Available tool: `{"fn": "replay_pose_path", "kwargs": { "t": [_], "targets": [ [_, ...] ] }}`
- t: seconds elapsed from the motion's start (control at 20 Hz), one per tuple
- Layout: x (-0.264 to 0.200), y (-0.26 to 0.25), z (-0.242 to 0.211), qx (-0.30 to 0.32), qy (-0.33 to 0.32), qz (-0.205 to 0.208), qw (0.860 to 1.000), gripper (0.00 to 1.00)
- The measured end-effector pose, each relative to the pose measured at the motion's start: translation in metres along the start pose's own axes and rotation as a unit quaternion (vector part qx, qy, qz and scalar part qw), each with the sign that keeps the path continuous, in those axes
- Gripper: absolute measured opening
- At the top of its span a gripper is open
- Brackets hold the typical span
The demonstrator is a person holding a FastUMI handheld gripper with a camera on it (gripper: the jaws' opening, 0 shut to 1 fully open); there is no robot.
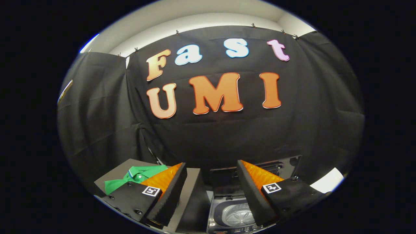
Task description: Put the clothes into the washing machine and then close the washing machine lid.
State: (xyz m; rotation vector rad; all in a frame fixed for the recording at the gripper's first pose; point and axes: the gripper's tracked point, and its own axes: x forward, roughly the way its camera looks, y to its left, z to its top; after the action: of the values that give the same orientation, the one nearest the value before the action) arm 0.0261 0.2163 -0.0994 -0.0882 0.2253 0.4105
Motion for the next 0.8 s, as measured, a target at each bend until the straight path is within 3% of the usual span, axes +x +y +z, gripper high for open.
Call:
{"fn": "replay_pose_path", "kwargs": {
  "t": [0.8],
  "targets": [
    [0.022, 0.148, -0.078, -0.033, 0.102, 0.141, 0.984, 0.99]
  ]
}}
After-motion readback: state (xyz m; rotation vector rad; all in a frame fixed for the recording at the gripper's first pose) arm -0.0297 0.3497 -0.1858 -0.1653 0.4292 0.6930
